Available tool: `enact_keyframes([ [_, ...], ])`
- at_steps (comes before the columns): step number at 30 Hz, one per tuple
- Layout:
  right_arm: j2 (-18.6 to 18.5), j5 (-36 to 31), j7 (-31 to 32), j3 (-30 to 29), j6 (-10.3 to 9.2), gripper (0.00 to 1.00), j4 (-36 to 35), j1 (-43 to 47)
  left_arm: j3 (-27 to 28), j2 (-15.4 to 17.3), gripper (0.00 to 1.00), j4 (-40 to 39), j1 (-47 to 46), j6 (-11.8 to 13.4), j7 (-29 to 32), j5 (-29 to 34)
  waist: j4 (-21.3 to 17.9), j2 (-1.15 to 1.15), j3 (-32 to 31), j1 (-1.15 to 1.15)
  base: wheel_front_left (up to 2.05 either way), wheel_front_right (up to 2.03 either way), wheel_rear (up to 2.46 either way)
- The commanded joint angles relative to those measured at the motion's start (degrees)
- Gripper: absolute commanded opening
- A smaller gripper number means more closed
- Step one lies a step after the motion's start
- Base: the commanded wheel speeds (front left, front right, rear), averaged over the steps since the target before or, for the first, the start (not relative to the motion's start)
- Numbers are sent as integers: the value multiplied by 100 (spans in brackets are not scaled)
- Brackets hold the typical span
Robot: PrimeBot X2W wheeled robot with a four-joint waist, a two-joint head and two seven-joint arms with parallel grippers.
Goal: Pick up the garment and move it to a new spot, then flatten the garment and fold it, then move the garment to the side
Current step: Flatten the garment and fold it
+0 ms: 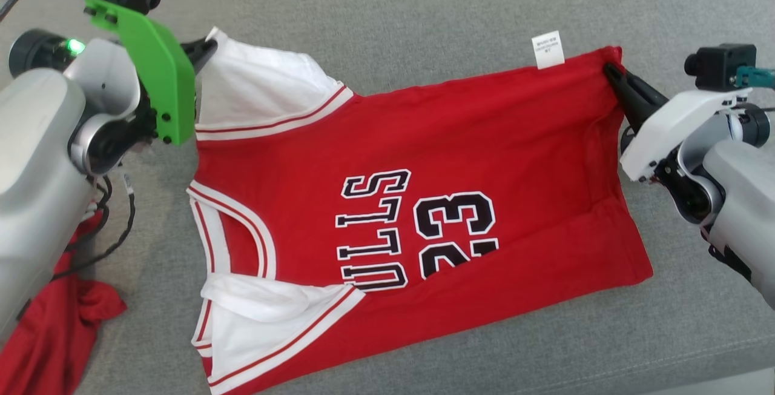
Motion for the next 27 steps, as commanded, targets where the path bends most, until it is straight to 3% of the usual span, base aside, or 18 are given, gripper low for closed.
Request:
enact_keyframes([
  [1,-66,-69,-22,-49,-10,0,-47,161,-53,127,0,-161,178,-13,52,-152,131,0,-238,0,0,0,0],
  [10,-352,-429,-23,146,-9,0,-237,656,-210,838,0,-1169,754,5,712,-815,321,0,-492,0,0,0,0],
  [18,-652,-343,10,974,-9,0,-180,548,-335,1234,0,-2052,1224,335,1432,-1298,446,0,-613,0,0,0,0],
  [27,-896,-306,232,1244,-9,0,-389,514,-465,1500,0,-2895,1715,770,2064,-1937,479,0,-787,0,0,0,0],
])
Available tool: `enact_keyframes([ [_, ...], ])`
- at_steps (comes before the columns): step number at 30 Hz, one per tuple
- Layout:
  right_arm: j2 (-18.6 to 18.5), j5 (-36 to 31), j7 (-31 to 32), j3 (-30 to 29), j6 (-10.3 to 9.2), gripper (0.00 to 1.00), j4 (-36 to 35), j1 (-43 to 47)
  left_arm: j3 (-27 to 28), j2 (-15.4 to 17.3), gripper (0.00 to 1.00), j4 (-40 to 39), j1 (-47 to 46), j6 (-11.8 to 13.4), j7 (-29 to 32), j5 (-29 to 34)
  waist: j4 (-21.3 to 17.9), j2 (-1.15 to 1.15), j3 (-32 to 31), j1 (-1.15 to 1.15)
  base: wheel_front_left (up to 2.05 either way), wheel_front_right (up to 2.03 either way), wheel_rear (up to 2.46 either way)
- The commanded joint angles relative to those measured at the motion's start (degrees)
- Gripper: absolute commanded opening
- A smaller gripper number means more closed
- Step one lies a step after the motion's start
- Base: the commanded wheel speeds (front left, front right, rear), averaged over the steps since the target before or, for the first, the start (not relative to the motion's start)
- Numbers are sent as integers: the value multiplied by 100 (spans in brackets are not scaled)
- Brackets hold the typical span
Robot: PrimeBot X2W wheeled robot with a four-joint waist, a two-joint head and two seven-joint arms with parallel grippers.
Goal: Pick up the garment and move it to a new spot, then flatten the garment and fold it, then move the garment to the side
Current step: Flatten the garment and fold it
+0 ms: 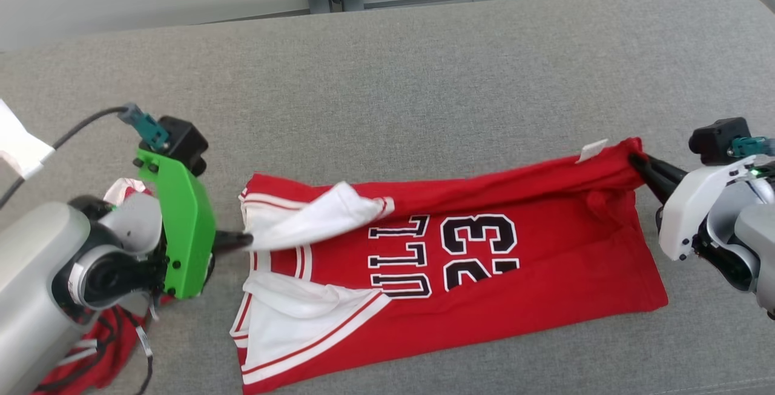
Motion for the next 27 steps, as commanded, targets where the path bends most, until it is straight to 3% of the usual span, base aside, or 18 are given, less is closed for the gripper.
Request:
enact_keyframes([
  [1,-54,12,107,23,-8,0,-84,20,-9,52,0,-107,153,75,95,-156,4,0,-43,0,0,0,0],
  [8,-184,-345,482,43,-8,0,-215,64,-75,102,0,-456,409,283,300,-453,-13,0,-80,0,0,0,0],
  [13,-242,-642,814,43,-8,1,-313,166,-209,-2,0,-414,586,282,277,-418,-46,0,-93,0,0,0,0],
  [14,-239,-689,876,43,-8,9,-325,183,-230,-26,0,-385,616,279,278,-422,-54,0,-101,0,0,0,0],
  [16,-227,-816,1016,41,-9,61,-343,240,-289,-72,0,-291,677,262,293,-414,-75,0,-118,0,0,0,0],
  [17,-218,-870,1085,42,-9,100,-355,273,-310,-115,9,-227,708,271,271,-425,-83,0,-130,0,0,0,0],
  [18,-216,-939,1147,42,-9,100,-372,289,-343,-133,20,-178,738,282,287,-436,-92,0,-141,0,0,0,0],
  [19,-220,-1047,1218,42,-9,100,-402,303,-388,-143,42,-119,765,277,323,-413,-102,0,-161,0,0,0,0],
  [20,-237,-1121,1266,39,-9,100,-414,324,-403,-158,65,-55,779,245,303,-381,-110,0,-184,0,0,0,0],
  [21,-258,-1189,1313,38,-9,100,-414,347,-419,-185,100,12,795,226,284,-373,-120,0,-216,0,0,0,0],
  [27,-347,-1201,1235,40,-9,100,-392,340,-379,-269,100,259,895,102,96,-415,-169,0,-489,0,0,0,0],
])
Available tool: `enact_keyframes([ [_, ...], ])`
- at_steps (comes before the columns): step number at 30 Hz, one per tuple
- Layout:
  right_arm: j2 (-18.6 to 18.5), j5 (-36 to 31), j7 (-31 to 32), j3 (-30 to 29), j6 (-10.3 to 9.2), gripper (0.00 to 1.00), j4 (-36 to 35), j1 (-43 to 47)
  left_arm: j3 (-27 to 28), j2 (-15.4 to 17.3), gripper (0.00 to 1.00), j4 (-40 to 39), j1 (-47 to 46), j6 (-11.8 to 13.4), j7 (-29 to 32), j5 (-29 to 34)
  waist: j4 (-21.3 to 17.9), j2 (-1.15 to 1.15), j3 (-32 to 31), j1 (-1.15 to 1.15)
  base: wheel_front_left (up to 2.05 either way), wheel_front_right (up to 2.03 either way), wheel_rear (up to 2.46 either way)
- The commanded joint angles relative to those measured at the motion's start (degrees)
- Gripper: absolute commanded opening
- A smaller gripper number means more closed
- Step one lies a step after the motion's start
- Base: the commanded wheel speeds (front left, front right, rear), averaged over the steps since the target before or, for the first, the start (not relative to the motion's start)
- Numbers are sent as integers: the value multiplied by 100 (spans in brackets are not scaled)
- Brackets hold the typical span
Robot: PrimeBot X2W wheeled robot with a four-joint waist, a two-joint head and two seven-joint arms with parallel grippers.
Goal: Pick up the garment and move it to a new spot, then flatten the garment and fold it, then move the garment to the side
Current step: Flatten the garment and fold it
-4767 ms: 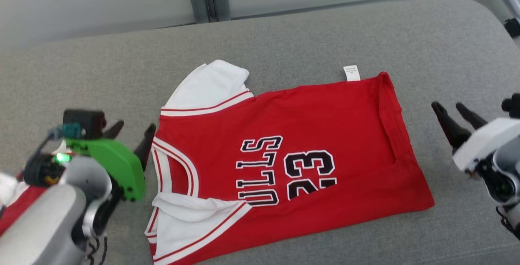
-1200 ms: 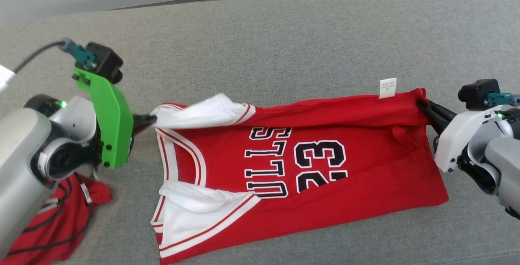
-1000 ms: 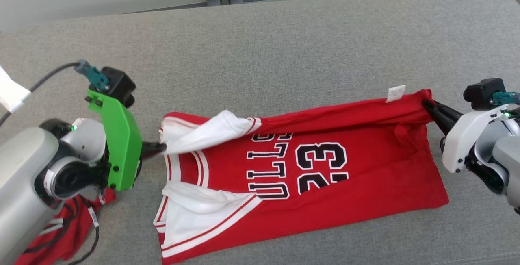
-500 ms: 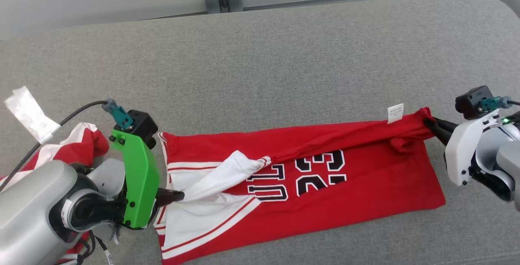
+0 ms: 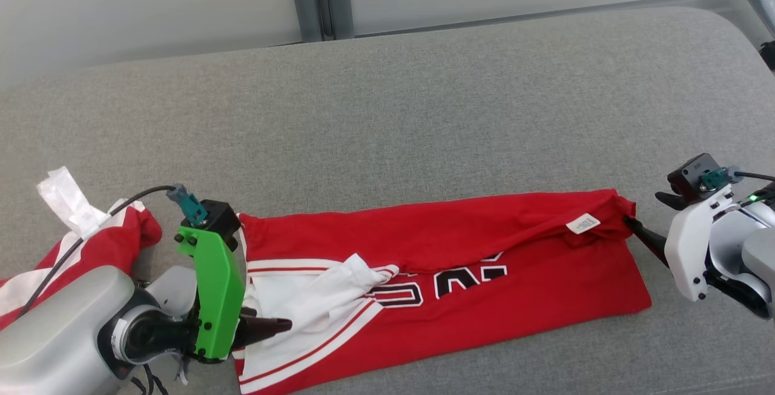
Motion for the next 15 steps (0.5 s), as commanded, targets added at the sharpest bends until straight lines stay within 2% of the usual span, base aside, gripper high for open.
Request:
enact_keyframes([
  [1,-46,138,-124,0,-9,100,37,-16,90,10,100,30,83,-60,-129,24,-31,0,-180,0,0,0,0],
  [5,-108,475,-604,0,-8,100,125,-105,278,86,100,-39,97,-149,-565,157,-11,0,-435,0,0,0,0],
  [9,-177,941,-1248,-132,-9,100,171,-46,529,225,100,-247,196,-162,-1355,473,26,0,-653,0,0,0,0],
  [13,-194,1294,-1494,-601,-8,100,139,91,899,361,100,-462,406,104,-2536,959,45,0,-748,0,0,0,0],
  [15,-154,1279,-1521,-1159,-8,100,3,161,1105,385,100,-517,566,385,-3284,1272,50,0,-775,0,0,0,0],
])
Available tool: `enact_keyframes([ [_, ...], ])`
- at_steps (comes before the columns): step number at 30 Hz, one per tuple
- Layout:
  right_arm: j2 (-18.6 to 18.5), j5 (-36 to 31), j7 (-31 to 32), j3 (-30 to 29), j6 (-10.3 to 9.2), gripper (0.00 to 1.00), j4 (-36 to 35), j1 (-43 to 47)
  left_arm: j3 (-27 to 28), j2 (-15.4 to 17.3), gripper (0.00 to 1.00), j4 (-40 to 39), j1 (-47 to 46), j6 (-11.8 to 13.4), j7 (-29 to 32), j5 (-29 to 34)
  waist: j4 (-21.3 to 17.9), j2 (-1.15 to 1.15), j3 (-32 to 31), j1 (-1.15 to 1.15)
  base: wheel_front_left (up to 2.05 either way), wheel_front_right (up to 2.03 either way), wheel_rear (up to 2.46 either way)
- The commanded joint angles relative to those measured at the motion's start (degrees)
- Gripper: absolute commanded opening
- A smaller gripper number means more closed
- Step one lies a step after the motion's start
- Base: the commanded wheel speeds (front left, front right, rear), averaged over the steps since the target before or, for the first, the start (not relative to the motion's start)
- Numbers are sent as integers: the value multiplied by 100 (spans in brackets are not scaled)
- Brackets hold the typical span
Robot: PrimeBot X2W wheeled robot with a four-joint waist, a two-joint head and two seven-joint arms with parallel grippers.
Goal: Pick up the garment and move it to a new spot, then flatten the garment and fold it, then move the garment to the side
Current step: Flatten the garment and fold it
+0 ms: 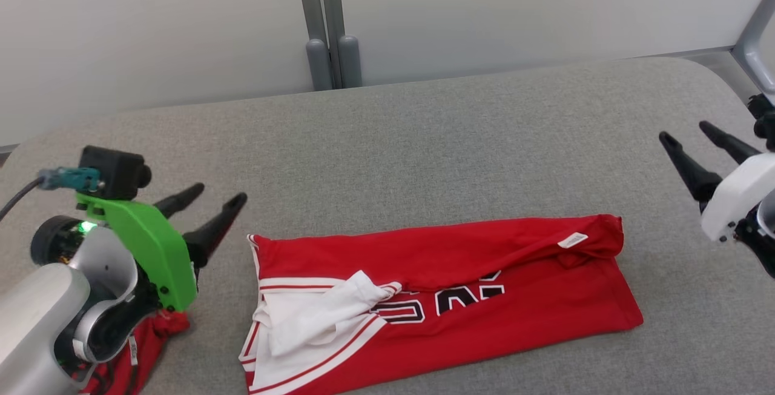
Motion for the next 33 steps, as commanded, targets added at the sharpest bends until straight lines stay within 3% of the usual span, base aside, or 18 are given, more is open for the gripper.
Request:
enact_keyframes([
  [1,51,-47,-37,-390,-8,100,-105,142,146,-18,100,-3,212,188,-403,100,17,0,-42,0,0,0,0],
  [5,280,-460,-32,-1789,-8,100,-299,900,515,-140,100,-38,727,674,-1642,337,21,0,-86,0,0,0,0],
  [9,773,-1005,-34,-3115,-7,100,-559,1777,769,-239,100,-88,1302,1109,-2675,507,8,0,-104,0,0,0,0],
  [15,1486,-1852,-34,-4495,-7,100,-1048,3031,1606,-741,100,-283,2186,1518,-3126,1196,12,0,-106,0,0,0,0],
  [17,1677,-2040,-34,-4792,-6,100,-1195,3365,2076,-1146,100,-437,2599,1571,-3114,1636,22,0,-102,0,0,0,0],
  [20,1900,-2239,-34,-5092,-7,100,-1354,3738,2579,-1673,100,-552,3124,1403,-3116,2260,36,0,-95,0,0,0,0],
  [24,1989,-2415,-35,-5192,-7,100,-1435,3902,2936,-2213,100,-452,3506,1001,-3118,2704,51,0,-88,0,0,0,0],
  [33,2096,-2307,463,-4910,-7,100,-721,3427,3207,-2835,100,-33,3578,391,-3118,3261,110,0,-49,0,0,0,0],
])
